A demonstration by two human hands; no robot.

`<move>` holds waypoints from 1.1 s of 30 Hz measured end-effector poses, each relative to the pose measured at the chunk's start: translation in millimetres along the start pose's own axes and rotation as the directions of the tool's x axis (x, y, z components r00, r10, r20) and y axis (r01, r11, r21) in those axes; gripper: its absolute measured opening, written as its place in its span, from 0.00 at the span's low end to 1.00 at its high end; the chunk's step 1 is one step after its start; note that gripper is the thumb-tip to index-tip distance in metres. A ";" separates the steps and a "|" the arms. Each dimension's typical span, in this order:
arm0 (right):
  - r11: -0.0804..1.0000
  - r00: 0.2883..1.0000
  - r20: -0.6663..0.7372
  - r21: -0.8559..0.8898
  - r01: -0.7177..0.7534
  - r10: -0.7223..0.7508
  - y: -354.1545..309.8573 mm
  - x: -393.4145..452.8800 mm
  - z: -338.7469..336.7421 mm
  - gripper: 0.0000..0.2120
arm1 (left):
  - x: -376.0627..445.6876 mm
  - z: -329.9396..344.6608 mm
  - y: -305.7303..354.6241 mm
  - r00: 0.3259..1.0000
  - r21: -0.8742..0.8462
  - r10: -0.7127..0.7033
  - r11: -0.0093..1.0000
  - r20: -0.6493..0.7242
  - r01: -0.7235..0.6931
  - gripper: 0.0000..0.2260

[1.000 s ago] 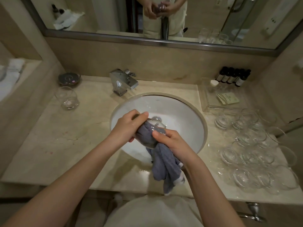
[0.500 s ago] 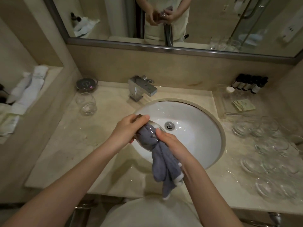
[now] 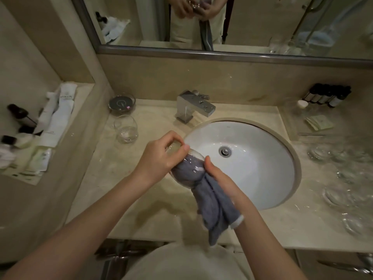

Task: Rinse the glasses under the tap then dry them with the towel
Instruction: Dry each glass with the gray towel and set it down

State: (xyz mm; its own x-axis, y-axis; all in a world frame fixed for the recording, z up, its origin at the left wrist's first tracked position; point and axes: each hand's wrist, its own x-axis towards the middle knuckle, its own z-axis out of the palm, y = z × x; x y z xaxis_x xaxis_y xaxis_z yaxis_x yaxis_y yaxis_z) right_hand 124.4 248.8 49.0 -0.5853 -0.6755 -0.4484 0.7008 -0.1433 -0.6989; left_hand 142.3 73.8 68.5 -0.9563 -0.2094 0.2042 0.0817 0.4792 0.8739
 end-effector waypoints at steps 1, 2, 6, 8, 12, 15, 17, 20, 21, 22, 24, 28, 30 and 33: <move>0.997 0.999 0.000 0.050 -0.052 0.052 3.4 -3.4 -1.8 0.27 | -3.0 -7.1 -3.2 0.984 0.036 0.174 0.984 0.038 -0.175 0.11; 0.997 0.997 -0.009 0.036 -0.072 0.073 9.7 -3.8 -3.2 0.26 | -3.7 -13.3 -7.3 0.951 0.056 0.298 0.951 0.085 -0.303 0.12; 0.993 0.995 -0.042 -0.079 0.087 -0.090 16.5 4.6 19.4 0.21 | 4.6 -28.2 -12.3 0.985 -0.010 0.051 0.999 0.167 -0.050 0.16; 0.974 0.977 -0.087 -0.138 0.180 -0.193 18.1 13.6 35.5 0.09 | 10.8 -33.4 -6.5 0.884 -0.041 -0.410 0.902 0.227 0.429 0.22; 0.957 0.969 -0.077 -0.192 0.215 -0.233 20.7 22.5 53.6 0.11 | 13.4 -35.1 -20.6 0.818 -0.053 -0.537 0.828 0.208 0.558 0.26; 0.993 0.998 -0.047 -0.110 0.045 -0.051 17.7 24.8 45.9 0.11 | 4.7 -39.4 -34.0 0.925 -0.210 -0.354 0.902 0.137 0.377 0.22; 0.998 0.998 -0.042 -0.043 -0.044 0.042 16.5 20.3 40.7 0.15 | -0.2 -45.8 -39.1 0.964 -0.300 -0.210 0.920 0.165 0.252 0.18; 0.994 1.000 0.024 0.107 -0.020 0.018 17.9 23.1 48.1 0.22 | 3.1 -59.8 -45.9 0.932 -0.301 -0.196 0.909 0.304 0.289 0.21; 0.999 1.000 0.022 0.038 0.015 -0.016 19.2 27.7 48.3 0.21 | 7.3 -65.7 -49.9 0.887 -0.280 -0.262 0.881 0.381 0.381 0.24; 0.998 0.999 0.016 -0.045 0.041 -0.040 18.2 31.5 50.0 0.19 | 11.8 -72.2 -53.3 0.806 -0.245 -0.360 0.824 0.471 0.511 0.27; 0.988 0.999 0.035 -0.154 0.021 -0.016 16.1 38.4 49.4 0.18 | 16.9 -85.5 -59.3 0.589 -0.171 -0.463 0.672 0.662 0.720 0.32; 0.951 0.997 0.026 -0.303 -0.061 0.072 21.4 49.2 60.4 0.17 | 15.2 -100.8 -70.4 0.307 0.059 -0.429 0.656 0.849 0.752 0.44; 0.947 0.997 0.005 -0.313 -0.074 0.079 28.7 55.8 65.4 0.23 | 14.9 -104.5 -76.4 0.278 0.145 -0.464 0.689 0.841 0.711 0.45; 0.979 0.999 -0.020 -0.198 -0.042 0.039 33.5 59.1 67.8 0.23 | 11.3 -123.1 -84.4 0.354 0.045 -0.423 0.692 0.834 0.720 0.35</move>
State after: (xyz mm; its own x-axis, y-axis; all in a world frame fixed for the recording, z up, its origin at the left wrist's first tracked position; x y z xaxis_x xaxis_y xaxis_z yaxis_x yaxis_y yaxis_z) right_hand 140.9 155.0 36.9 -0.5652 -0.6663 -0.4863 0.6301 0.0318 -0.7758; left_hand 159.2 -73.9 51.3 -0.6077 0.4337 -0.6653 -0.6447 0.2197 0.7322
